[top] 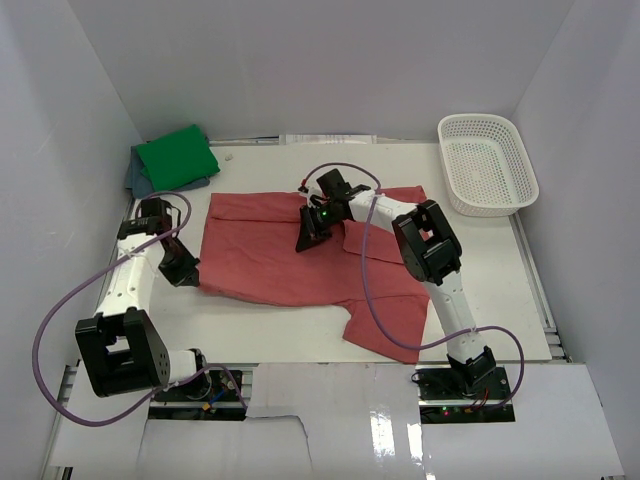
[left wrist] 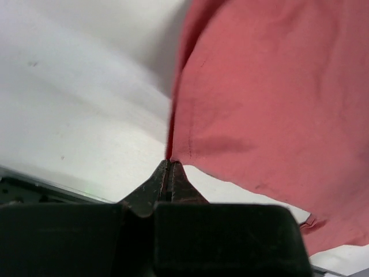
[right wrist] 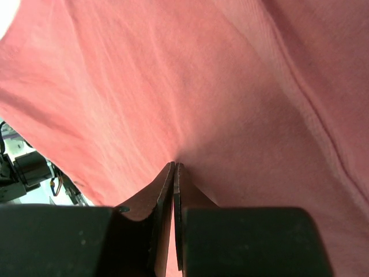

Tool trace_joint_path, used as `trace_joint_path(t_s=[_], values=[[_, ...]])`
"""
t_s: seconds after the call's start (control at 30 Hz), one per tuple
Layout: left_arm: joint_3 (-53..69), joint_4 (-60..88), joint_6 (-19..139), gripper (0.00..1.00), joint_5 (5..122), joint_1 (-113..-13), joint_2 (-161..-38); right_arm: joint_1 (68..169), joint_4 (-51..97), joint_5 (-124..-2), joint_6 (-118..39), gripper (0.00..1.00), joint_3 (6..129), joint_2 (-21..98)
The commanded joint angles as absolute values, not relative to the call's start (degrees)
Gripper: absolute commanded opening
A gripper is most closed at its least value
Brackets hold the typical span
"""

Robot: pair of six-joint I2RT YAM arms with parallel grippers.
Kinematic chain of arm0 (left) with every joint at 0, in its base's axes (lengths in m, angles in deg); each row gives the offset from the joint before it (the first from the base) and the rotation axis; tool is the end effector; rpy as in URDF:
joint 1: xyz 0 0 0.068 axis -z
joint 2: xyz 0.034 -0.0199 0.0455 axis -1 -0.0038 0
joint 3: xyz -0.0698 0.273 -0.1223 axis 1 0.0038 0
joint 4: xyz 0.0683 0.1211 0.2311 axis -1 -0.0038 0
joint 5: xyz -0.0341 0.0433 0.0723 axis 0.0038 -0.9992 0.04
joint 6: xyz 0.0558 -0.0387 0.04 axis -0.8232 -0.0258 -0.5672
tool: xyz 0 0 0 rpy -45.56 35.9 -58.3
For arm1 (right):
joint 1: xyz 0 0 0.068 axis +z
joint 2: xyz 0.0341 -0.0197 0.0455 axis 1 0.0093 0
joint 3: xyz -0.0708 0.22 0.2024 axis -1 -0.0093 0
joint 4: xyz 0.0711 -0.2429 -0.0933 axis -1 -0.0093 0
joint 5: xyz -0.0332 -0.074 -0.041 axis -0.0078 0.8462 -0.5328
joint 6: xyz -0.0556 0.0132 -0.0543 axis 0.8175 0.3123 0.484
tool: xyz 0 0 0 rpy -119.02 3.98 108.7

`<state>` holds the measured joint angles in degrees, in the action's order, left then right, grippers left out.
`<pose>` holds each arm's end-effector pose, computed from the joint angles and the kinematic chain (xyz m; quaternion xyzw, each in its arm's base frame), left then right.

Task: Fold and stack the t-shirts
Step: Fold the flattened tshirt in 1/3 of the way

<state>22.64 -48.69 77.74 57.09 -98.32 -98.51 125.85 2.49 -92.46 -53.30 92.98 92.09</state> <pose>0.2281 0.0322 0.2475 -0.3229 0.9401 -0.0340 0.1040 0.4181 0.3591 0.1332 -0.2227 0.8796 0.4057 0.1099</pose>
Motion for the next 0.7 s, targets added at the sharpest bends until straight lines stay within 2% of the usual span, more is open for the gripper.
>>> trace_joint_path(t_s=[0.0,0.43,0.5,0.53,0.63,0.67], values=[[23.16,-54.33,84.12,0.0,52.08,-99.8,-97.75,125.59,2.27,-94.58,-51.95,0.08,91.83,88.51],[30.45,-60.23,93.18,0.01,51.82,-100.24,-97.67,125.42,2.45,-95.28,-51.68,0.08,91.66,88.6],[31.34,-60.93,93.27,0.31,51.29,-101.47,-98.63,125.33,2.45,-95.37,-51.68,0.08,91.66,88.42],[31.6,-61.11,93.53,0.54,50.76,-101.91,-99.07,125.33,2.45,-95.37,-51.68,0.08,91.57,88.34],[31.95,-61.2,94.15,0.72,49.36,-103.05,-99.6,125.33,2.45,-95.2,-51.51,0.08,90.87,87.99],[31.78,-61.37,94.41,0.74,48.74,-103.32,-99.25,125.24,2.45,-95.11,-51.42,0.08,90.61,87.9]])
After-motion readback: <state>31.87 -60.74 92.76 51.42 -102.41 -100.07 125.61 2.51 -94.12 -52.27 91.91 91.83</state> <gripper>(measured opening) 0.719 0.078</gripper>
